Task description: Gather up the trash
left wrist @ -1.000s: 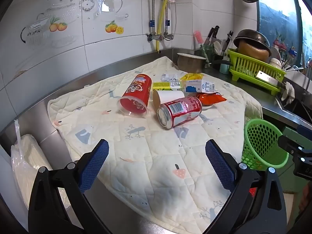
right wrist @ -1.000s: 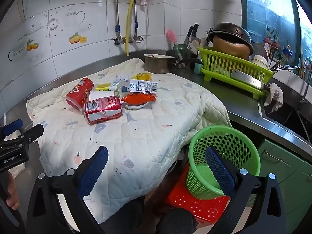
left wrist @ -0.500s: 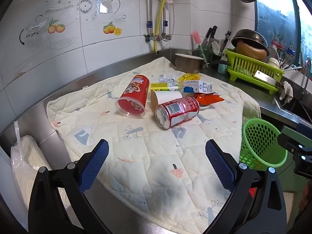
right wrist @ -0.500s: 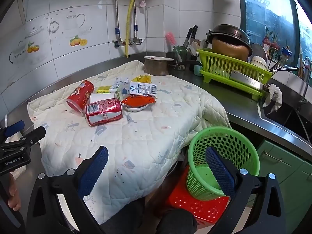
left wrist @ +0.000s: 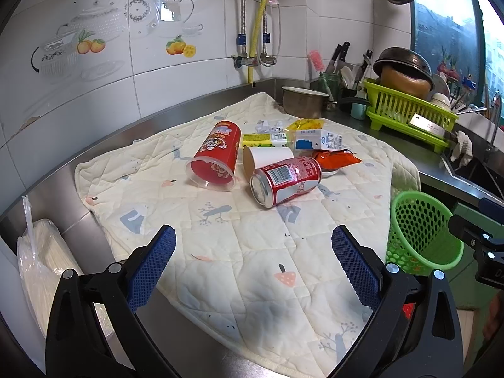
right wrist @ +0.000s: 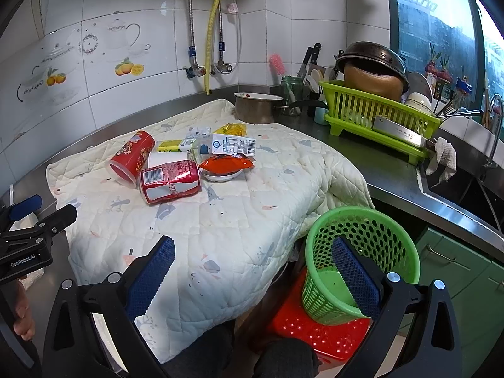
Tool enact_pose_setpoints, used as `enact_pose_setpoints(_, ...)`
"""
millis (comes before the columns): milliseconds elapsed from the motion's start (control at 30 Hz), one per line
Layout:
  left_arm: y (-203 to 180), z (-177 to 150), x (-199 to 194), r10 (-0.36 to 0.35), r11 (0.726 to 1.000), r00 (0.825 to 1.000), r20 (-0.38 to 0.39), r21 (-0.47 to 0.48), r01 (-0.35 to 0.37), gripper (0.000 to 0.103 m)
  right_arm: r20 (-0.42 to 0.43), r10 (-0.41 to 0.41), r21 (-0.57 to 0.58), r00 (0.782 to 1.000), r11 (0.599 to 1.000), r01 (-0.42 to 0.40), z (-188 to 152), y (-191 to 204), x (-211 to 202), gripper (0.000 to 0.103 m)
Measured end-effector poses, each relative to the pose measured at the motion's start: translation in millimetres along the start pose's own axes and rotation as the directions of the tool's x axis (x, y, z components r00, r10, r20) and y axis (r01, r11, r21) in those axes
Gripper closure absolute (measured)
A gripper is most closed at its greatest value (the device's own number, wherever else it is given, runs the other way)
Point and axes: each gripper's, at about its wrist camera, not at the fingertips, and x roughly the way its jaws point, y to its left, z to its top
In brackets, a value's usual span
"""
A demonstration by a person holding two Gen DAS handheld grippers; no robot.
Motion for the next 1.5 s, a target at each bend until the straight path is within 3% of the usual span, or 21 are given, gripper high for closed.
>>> enact_pose_setpoints(1500,3,2,7,0.005,1.0,1.0,-0.004,0.007,-0.005,0.005,-0.006,0.012,0.005,1.0,1.0,-0.012,-6,1,13,0.006)
